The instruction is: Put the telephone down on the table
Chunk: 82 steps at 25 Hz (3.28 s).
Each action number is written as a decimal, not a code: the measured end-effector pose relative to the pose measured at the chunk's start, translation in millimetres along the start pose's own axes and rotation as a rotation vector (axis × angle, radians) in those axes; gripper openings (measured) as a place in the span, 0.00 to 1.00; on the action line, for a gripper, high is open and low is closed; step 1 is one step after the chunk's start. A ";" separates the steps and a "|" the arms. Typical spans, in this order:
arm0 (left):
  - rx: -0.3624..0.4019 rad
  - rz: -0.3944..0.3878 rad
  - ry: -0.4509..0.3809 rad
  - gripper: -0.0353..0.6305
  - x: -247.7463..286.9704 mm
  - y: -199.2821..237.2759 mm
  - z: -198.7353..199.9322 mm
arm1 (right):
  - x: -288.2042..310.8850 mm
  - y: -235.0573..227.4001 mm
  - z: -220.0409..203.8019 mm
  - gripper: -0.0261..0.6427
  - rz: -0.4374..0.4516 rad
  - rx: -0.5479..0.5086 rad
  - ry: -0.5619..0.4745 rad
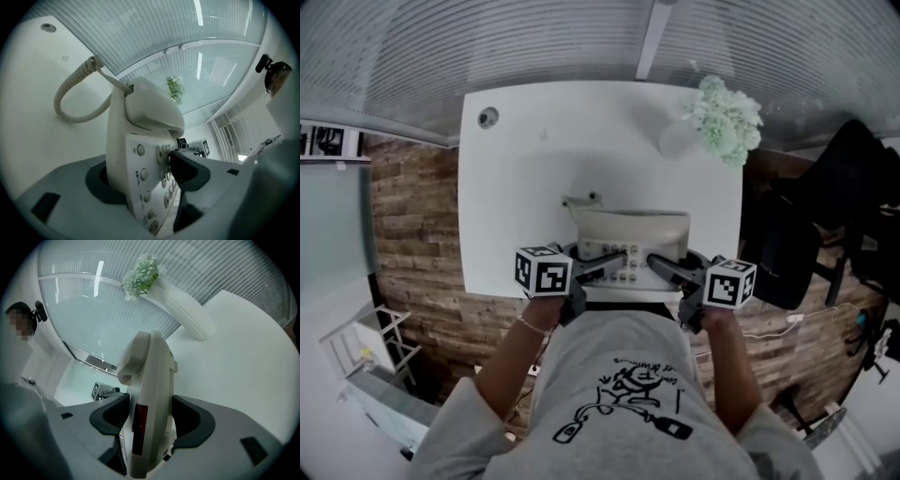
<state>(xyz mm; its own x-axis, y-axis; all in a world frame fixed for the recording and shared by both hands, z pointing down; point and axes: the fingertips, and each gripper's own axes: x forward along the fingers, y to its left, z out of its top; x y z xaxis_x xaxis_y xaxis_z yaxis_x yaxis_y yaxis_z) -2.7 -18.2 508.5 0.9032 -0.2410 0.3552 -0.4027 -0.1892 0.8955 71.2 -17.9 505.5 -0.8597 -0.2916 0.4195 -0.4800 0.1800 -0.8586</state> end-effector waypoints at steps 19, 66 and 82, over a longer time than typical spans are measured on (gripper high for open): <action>-0.028 0.055 0.038 0.52 22.2 45.3 -20.6 | 16.9 -43.8 -17.3 0.48 -0.030 0.039 0.044; -0.003 0.344 0.074 0.65 25.6 93.0 -43.0 | 37.8 -86.6 -45.3 0.48 -0.006 0.108 0.077; -0.011 0.412 0.081 0.68 22.3 97.9 -42.9 | 39.6 -88.3 -44.2 0.48 -0.016 0.107 0.064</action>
<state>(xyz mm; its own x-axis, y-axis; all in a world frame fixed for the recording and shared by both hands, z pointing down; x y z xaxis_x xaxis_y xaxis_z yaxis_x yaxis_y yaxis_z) -15.5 -1.3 615.5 0.6755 -0.2185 0.7043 -0.7319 -0.0823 0.6764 71.8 -3.8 610.9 -0.8629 -0.2324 0.4488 -0.4758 0.0739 -0.8764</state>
